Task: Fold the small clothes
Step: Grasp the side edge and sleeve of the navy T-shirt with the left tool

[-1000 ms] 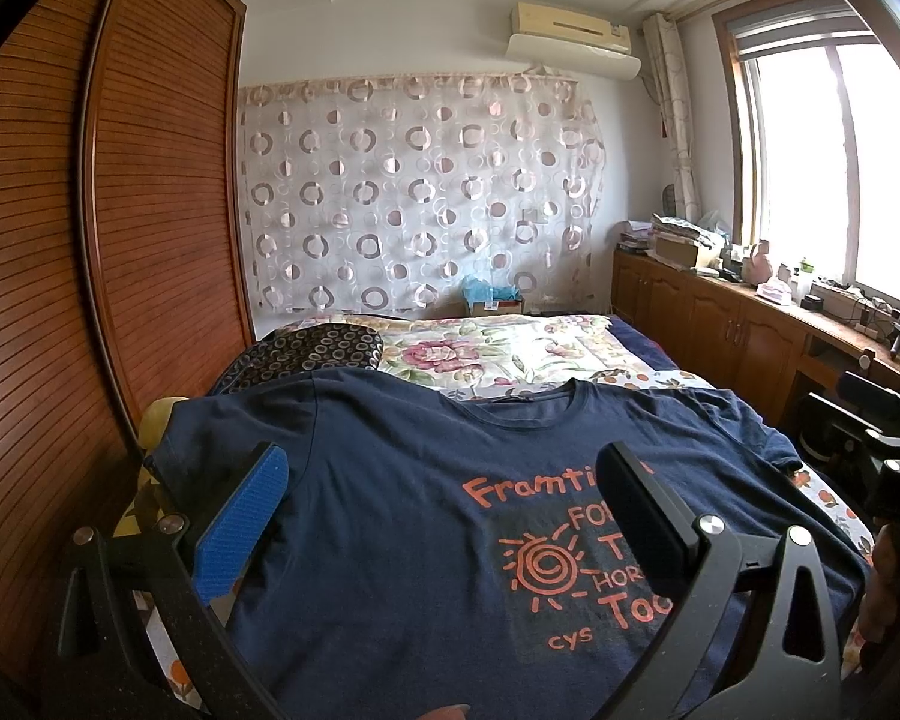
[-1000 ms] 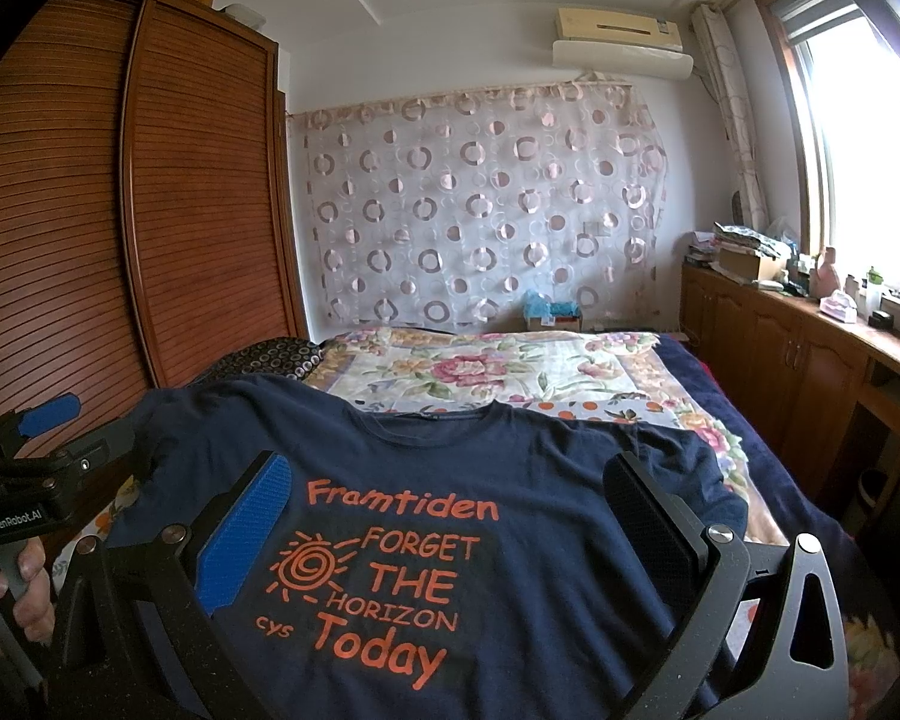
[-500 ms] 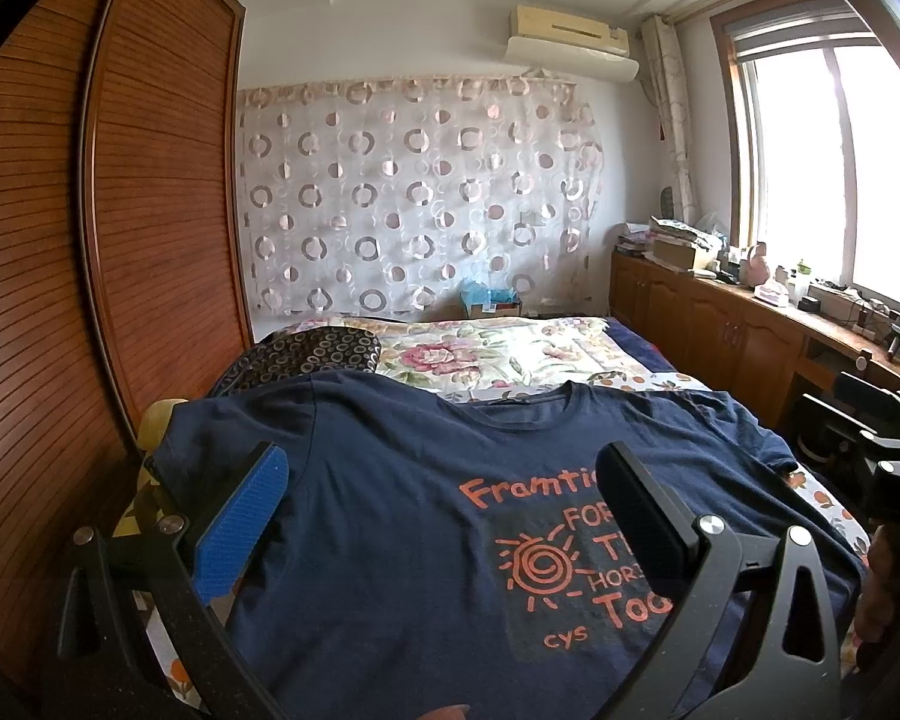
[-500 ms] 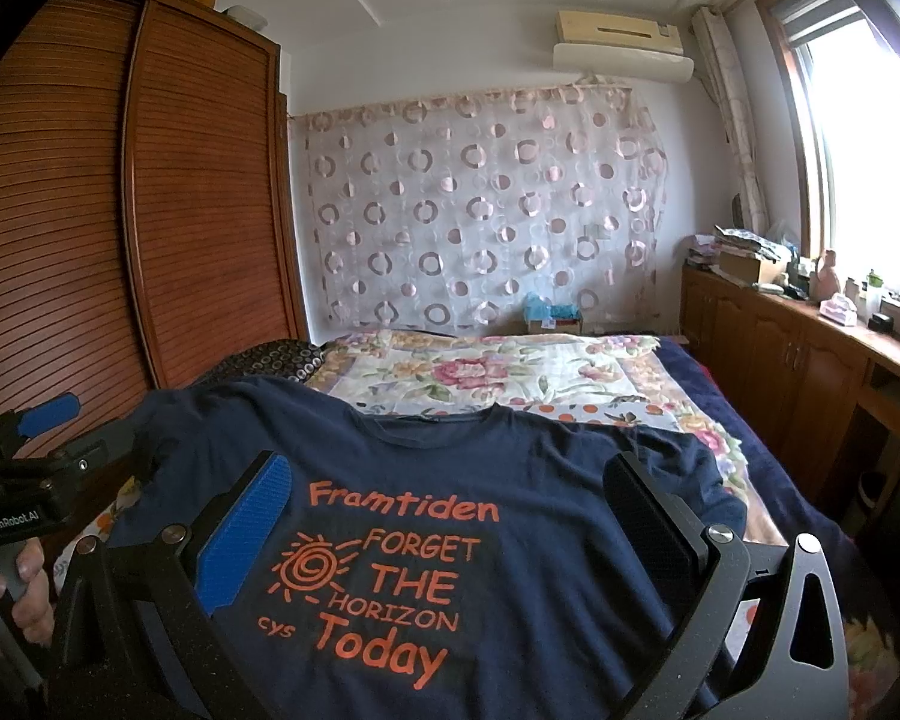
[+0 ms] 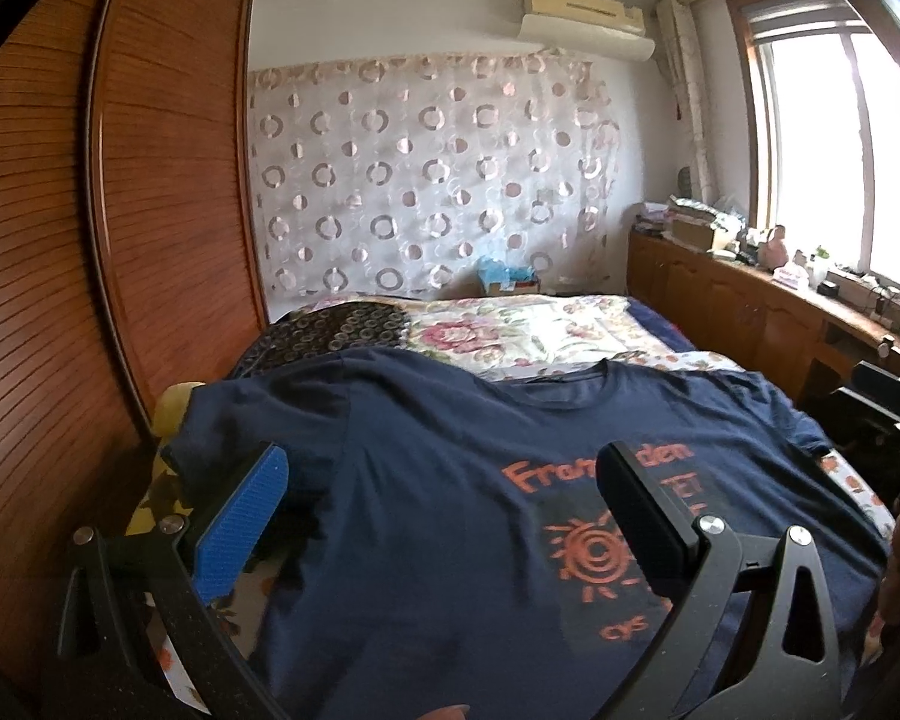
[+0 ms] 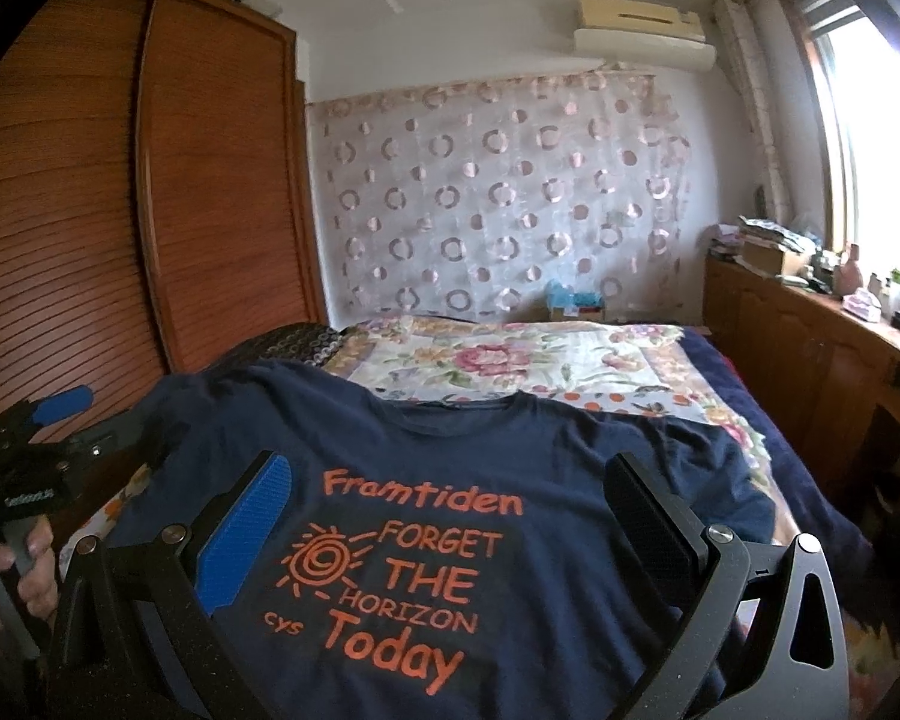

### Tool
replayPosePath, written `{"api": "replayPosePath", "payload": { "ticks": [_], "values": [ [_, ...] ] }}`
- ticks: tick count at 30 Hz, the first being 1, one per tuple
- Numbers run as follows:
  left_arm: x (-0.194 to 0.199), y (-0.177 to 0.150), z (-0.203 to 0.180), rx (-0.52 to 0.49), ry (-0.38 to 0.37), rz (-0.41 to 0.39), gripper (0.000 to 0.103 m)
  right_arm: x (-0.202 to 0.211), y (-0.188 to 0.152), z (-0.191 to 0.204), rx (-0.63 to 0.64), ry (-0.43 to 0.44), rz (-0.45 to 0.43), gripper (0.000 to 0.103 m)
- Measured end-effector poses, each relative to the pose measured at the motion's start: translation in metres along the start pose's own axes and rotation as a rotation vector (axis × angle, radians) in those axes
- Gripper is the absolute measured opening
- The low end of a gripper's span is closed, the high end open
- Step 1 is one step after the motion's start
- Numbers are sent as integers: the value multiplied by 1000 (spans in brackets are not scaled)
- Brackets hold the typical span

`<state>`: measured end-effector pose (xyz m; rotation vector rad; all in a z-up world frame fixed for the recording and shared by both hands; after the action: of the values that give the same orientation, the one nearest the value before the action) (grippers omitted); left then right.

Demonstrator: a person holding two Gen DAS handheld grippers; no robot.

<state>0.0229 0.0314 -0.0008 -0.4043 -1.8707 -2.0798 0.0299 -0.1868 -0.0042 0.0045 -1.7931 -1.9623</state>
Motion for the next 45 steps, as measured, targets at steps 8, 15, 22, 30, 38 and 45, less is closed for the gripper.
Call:
{"api": "replayPosePath", "payload": {
  "ticks": [8, 15, 22, 30, 38, 45],
  "values": [
    [-23, -10, 31, 0, 44, 55, 103, -28, 10, -2, 50, 61, 44, 103],
    [-46, -25, 66, 14, 73, 119, 103, -55, 11, -1, 87, 112, 111, 103],
    [-69, -37, 105, 37, 129, 174, 103, -77, 16, -4, 128, 158, 187, 103],
    [-91, -34, 144, 68, 97, 195, 94, -83, 24, -7, 143, 194, 233, 103],
    [-121, -22, 174, 72, 92, 220, 60, -71, 27, -17, 143, 213, 234, 103],
    [-145, -29, 186, 53, 71, 293, 19, -74, 23, -8, 139, 204, 226, 103]
  ]
}}
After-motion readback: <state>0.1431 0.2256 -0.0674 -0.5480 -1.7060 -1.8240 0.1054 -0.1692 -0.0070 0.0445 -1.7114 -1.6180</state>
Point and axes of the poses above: each gripper's, at about its wrist camera, not at the fingertips, and x roughly against the way its jaws point, z to its left, y to its top, the point moved 1 cm from there along -x, roughly the way its jaws point, and after that the axes turned 5 degrees about -x, right-handed, at the moved point
